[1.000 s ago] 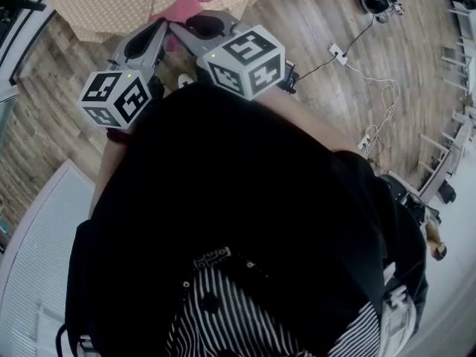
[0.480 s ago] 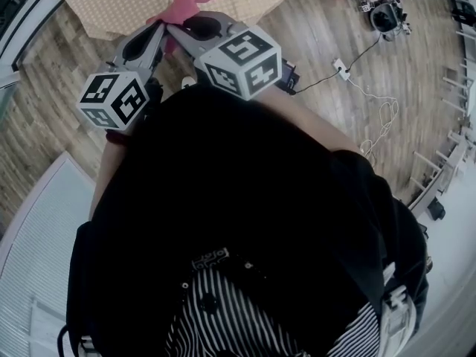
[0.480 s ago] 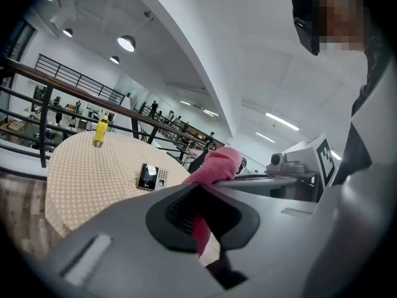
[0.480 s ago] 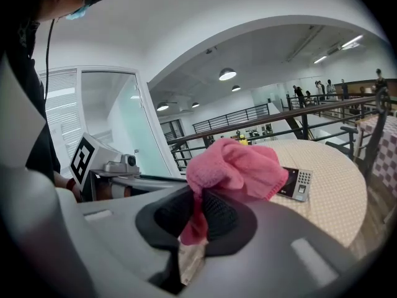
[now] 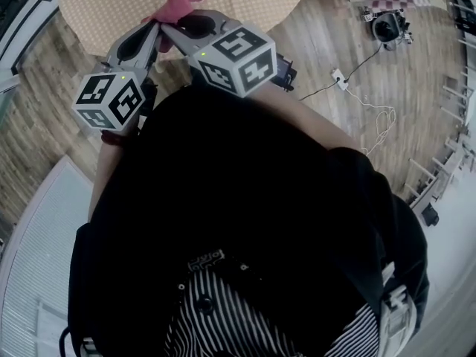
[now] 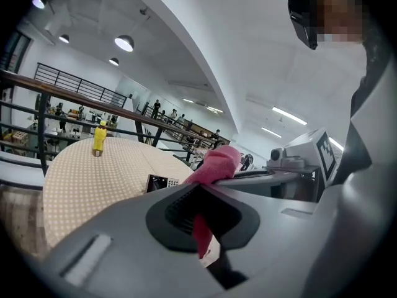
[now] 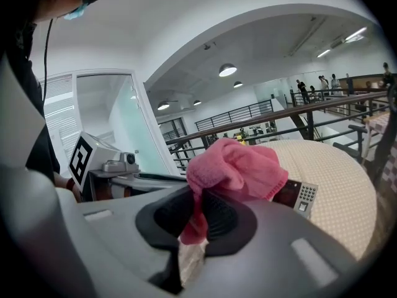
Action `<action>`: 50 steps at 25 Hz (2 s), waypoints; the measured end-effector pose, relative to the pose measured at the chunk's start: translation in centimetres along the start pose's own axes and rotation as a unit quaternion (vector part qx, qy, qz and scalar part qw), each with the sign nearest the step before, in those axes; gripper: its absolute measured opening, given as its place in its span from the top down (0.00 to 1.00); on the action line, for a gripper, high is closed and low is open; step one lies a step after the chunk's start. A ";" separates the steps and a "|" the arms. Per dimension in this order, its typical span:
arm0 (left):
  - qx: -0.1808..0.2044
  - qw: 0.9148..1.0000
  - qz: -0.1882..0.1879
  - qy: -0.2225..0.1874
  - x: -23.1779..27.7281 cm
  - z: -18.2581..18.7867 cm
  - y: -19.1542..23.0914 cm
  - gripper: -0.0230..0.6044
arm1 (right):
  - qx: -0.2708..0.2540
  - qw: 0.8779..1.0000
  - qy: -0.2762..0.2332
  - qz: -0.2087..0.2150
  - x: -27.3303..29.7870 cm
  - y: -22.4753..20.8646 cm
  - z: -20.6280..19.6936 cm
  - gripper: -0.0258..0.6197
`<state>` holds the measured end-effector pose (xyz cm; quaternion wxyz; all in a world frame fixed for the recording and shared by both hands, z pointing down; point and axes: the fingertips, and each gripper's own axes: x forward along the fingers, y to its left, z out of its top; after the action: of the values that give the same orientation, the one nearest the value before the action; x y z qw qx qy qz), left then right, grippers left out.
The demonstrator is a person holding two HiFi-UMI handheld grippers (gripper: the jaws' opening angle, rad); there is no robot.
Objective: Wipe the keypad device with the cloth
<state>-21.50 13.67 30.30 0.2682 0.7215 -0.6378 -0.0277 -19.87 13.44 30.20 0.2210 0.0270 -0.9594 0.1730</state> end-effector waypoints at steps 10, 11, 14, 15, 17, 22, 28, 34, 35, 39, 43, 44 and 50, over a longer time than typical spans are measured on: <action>-0.007 0.999 0.045 0.019 7.0 3.9 4.4 0.96 | 0.017 0.999 0.002 0.049 3.9 -7.4 4.0 0.89; -0.007 0.998 0.049 0.023 7.7 4.0 4.7 0.96 | 0.021 0.998 0.002 0.053 4.1 -8.1 4.2 0.89; -0.009 0.998 0.059 0.037 10.5 4.5 4.7 0.96 | 0.037 0.997 0.001 0.063 3.9 -10.9 4.5 0.89; -0.010 0.997 0.061 0.042 11.5 4.6 4.6 0.96 | 0.041 0.997 0.000 0.067 3.7 -11.9 4.7 0.89; -0.009 0.996 0.064 0.053 13.3 4.8 4.7 0.96 | 0.050 0.996 0.000 0.072 3.8 -13.7 4.8 0.89; -0.002 0.993 0.067 0.096 16.3 4.4 5.8 0.96 | 0.086 0.993 -0.004 0.078 4.7 -16.8 4.4 0.89; 0.001 0.989 0.053 0.135 18.3 3.3 5.7 0.96 | 0.110 0.991 0.004 0.078 4.6 -18.6 3.2 0.89; 0.013 0.987 0.028 0.155 21.2 3.4 4.8 0.96 | 0.123 0.991 -0.011 0.060 3.8 -21.5 3.2 0.89; 0.016 0.987 0.021 0.160 21.6 3.3 4.8 0.96 | 0.126 0.990 -0.015 0.053 3.8 -21.9 3.1 0.89; 0.024 0.982 -0.028 0.187 22.2 3.6 7.2 0.96 | 0.156 0.987 -0.033 0.012 6.3 -22.8 3.6 0.89; 0.017 0.977 -0.061 0.205 23.9 4.2 13.3 0.96 | 0.183 0.982 -0.040 -0.017 12.1 -24.6 4.4 0.89; 0.013 0.976 -0.067 0.209 24.7 3.9 14.1 0.96 | 0.189 0.981 -0.038 -0.025 12.8 -25.4 4.2 0.89; 0.000 0.972 -0.089 0.218 26.9 2.6 13.0 0.96 | 0.202 0.977 -0.033 -0.061 11.5 -27.3 2.9 0.89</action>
<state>-29.28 -12.92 41.69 0.3971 0.7642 -0.4971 0.1058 -27.88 -12.92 41.51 0.1896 0.1354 -0.9081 0.3479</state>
